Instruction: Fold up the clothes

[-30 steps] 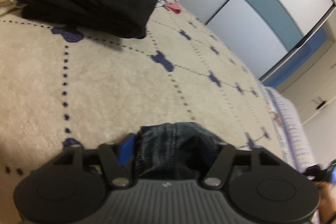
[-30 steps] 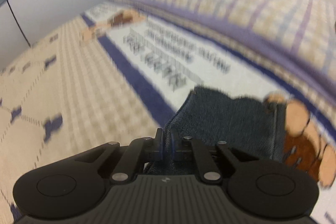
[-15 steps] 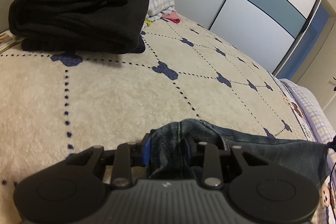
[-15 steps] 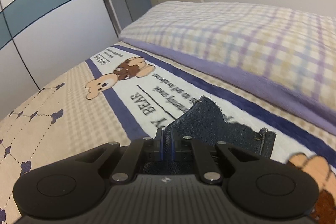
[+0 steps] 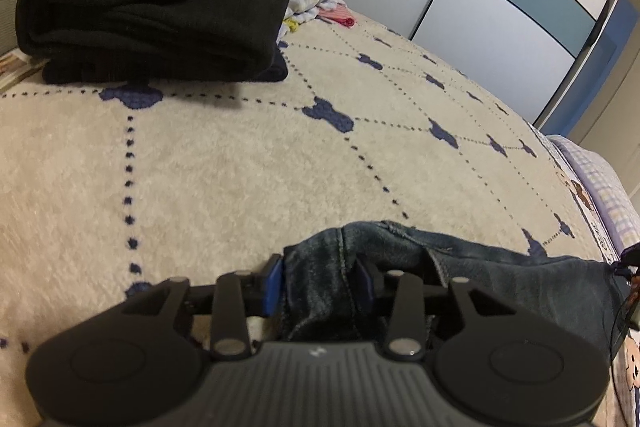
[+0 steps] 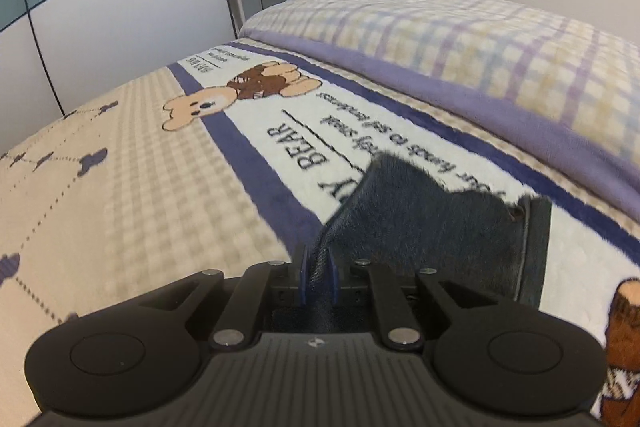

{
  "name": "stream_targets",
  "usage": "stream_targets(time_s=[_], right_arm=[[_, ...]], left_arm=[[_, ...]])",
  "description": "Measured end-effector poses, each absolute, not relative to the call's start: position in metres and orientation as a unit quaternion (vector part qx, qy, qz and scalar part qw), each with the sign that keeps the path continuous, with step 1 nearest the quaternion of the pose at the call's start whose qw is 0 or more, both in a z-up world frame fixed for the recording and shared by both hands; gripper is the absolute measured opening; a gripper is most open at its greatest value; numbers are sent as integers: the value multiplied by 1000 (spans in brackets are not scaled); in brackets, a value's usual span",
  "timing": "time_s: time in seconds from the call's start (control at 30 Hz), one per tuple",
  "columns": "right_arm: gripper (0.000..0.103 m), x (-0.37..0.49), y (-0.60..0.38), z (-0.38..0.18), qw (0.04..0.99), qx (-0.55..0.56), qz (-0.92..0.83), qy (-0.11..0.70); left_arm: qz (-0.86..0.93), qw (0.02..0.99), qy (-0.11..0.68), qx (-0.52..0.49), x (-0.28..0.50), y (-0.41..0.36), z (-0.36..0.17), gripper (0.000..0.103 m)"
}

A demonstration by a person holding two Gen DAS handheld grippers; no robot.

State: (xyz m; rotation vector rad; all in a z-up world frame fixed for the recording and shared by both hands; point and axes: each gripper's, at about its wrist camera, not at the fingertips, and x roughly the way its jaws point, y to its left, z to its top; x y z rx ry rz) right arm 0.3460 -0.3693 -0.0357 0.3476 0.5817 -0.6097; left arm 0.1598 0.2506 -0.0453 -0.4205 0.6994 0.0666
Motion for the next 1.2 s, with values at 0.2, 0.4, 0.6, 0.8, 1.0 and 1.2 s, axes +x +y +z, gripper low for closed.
stream_targets(time_s=[0.2,0.4,0.6,0.8,1.0,1.2], right_arm=[[34,322,-372,-22,902,166,-295,268],[37,289,-367,2,902,178,-283,274],[40,243,-353,20,904,181,-268,281],[40,195,-344,27,904,178,-269,281],[41,136,-332,27,895,232,-257,280],[41,89,-305,22,902,260,-225,263]], left_arm=[[30,921,323,-214,155,251,-34,45],[42,922,320,-214,150,259,-24,62],[22,919,289,-267,139,274,-11,52],[-67,920,314,-224,143,245,-4,51],[-130,894,390,-178,157,212,-25,60],[-147,895,402,-126,156,190,-35,61]])
